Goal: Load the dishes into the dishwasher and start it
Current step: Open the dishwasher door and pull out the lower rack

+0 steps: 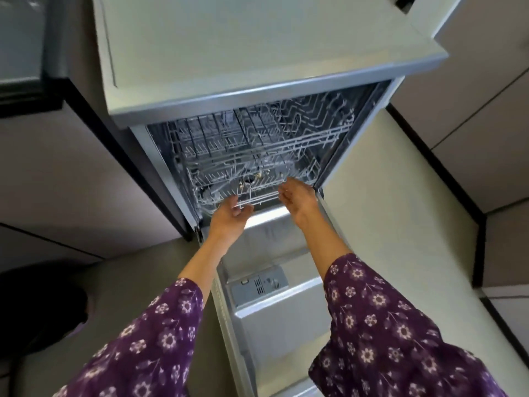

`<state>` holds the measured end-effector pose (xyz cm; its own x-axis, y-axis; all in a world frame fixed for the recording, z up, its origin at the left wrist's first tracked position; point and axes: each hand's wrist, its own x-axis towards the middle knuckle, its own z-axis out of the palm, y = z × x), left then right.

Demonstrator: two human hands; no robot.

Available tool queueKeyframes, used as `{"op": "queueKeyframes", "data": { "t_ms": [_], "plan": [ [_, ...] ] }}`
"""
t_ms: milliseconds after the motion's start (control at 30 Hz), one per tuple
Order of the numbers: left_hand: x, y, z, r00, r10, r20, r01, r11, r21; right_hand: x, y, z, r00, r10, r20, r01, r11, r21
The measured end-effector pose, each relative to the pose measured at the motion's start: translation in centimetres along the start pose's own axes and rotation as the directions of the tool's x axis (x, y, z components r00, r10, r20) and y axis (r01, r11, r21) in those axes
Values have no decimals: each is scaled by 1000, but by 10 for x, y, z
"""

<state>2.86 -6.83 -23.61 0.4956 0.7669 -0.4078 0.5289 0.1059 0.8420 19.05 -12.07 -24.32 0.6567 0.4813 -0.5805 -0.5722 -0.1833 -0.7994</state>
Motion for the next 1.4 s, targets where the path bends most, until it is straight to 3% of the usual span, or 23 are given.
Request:
{"op": "queueKeyframes", "data": {
  "t_ms": [133,233,367,500,633,733,800,900,1033,1133,1200,1267,1300,1400],
  "plan": [
    [42,25,-16,992,-69,-107,49,982,-184,25,-32,28,995,30,90,-40,993,111],
    [67,40,-27,975,-142,-171,83,947,-311,43,-45,41,994,85,75,-99,972,214],
    [83,51,-32,956,-248,-158,156,883,-443,59,-56,52,991,129,40,-135,967,216],
    [92,60,-39,909,-414,-39,239,596,-767,67,-62,59,986,166,34,-169,958,231],
    [100,60,-47,886,-464,-5,254,495,-831,77,-55,58,988,149,-43,-131,950,284],
    [99,48,-43,891,-452,-48,216,514,-830,94,-31,43,966,161,-202,-100,954,282],
    [97,30,-32,883,-461,-87,203,542,-815,111,-6,30,964,145,-223,-106,979,175],
    [99,5,-15,880,-472,-49,239,529,-814,136,28,23,966,174,-193,-167,985,49],
    [117,-12,-7,889,-457,-29,241,522,-818,167,59,17,943,271,-192,-249,960,132],
    [126,-24,-4,886,-461,-40,255,558,-790,184,81,13,984,158,-87,-161,987,-24],
    [130,-33,-1,892,-450,-39,269,598,-755,200,96,11,987,161,20,-158,980,-121],
    [133,-45,3,895,-445,-42,283,636,-718,208,100,15,973,222,62,-214,970,-114],
    [134,-51,5,895,-443,-44,287,649,-704,207,98,19,981,185,64,-176,977,-120],
    [133,-67,9,889,-457,-25,323,666,-672,217,98,29,964,264,35,-266,960,82]
  ]
}}
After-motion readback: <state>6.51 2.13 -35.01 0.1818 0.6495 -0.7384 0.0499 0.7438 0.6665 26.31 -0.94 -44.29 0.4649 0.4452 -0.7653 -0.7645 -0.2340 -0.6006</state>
